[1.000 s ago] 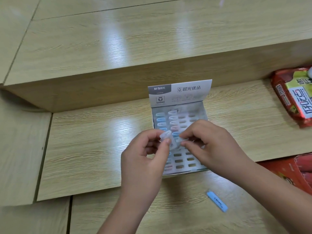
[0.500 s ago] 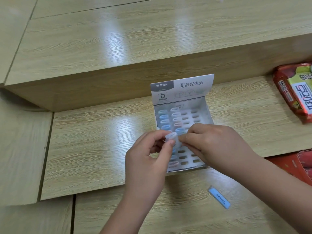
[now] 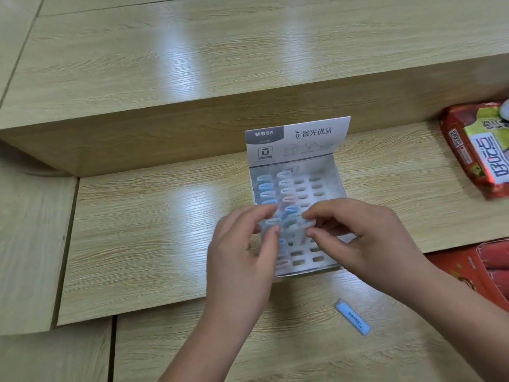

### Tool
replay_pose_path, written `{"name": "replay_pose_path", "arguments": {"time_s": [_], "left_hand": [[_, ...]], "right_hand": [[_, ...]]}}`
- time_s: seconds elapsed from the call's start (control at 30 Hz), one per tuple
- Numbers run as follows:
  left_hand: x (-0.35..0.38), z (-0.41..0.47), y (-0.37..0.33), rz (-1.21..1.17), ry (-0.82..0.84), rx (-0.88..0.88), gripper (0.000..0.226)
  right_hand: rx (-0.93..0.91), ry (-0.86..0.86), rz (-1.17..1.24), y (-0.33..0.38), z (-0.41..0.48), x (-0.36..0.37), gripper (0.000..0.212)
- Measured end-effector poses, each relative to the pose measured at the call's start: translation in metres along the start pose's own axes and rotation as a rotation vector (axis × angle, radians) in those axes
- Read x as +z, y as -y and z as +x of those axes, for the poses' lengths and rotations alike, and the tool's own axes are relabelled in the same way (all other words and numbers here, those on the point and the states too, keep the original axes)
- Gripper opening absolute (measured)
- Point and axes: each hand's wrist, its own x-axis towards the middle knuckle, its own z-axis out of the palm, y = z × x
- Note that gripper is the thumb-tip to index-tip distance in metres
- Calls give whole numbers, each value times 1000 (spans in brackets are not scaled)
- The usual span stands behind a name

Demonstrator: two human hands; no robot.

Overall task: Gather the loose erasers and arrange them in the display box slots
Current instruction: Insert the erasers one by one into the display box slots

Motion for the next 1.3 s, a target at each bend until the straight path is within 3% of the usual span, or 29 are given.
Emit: {"name": "replay_pose_path", "arguments": {"time_s": [0.2, 0.4, 0.57, 0.7, 0.83, 0.93, 1.03, 1.13, 1.3], "left_hand": [[4, -2, 17, -26, 24, -103, 26], [4, -2, 21, -48, 52, -135, 21], [5, 0, 21, -50, 55, -133, 21], [2, -6, 18, -26, 38, -92, 22], [-3, -31, 6, -18, -76, 30, 17], [2, -58, 3, -14, -78, 164, 13], [18, -83, 11, -25, 44, 212, 14], [32, -99, 21, -9, 169, 207, 19], [43, -100, 30, 76, 332, 342, 17]], "right_hand": [[27, 15, -56, -8, -2, 10, 19], [-145, 62, -280, -11, -1, 8, 3], [-249, 198, -473, -2, -1, 4, 24], [-218, 59, -480, 3, -17, -9, 26], [-44, -299, -366, 2, -70, -7, 17], [140, -410, -322, -10, -119, 4, 16], [383, -322, -297, -37, -167, 28, 16], [703, -85, -308, -66, -205, 59, 35], [884, 31, -292, -94, -224, 93, 49]]}}
